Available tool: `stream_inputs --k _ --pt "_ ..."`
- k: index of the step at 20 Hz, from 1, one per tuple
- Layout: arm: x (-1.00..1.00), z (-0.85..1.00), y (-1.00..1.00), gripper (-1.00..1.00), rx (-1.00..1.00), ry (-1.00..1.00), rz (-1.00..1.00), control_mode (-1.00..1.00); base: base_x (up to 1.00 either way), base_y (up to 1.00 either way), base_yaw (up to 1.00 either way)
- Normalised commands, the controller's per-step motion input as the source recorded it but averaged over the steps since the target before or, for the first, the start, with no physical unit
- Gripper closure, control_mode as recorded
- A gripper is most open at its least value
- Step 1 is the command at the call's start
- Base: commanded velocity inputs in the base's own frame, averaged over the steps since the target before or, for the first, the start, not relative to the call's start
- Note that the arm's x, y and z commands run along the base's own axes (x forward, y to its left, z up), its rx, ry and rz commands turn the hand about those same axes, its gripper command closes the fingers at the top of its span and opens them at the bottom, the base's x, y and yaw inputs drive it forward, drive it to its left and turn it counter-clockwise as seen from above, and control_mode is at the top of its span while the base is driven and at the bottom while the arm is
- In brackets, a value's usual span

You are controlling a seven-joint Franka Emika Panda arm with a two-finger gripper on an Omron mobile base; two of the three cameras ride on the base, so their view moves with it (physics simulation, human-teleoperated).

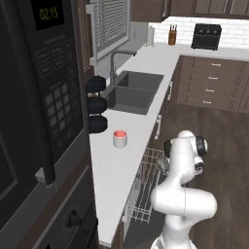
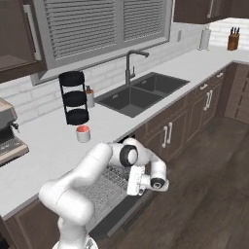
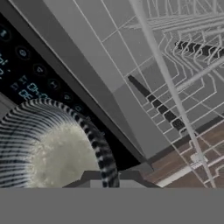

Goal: Pick up the cup and bowl from the counter, place them in the dishwasher, and close the dishwasher door.

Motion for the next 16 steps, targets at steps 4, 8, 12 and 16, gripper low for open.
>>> stream_inputs --k 4,8,12,16 --pt "-0.19 0.14 0.49 1.0 -0.7 0.0 -0.36 -1.0 0.0 0.0 0.0" --pt "-0.01 0.0 0.3 1.0 -0.65 0.0 -0.4 -1.0 0.0 0.0 0.0" --pt "0.03 -0.04 0.32 1.0 -0.53 0.04 -0.45 -1.0 0.0 0.0 0.0" --pt "0.21 -0.46 -0.03 1.0 -0.32 0.27 -0.24 -1.0 0.0 0.0 0.0"
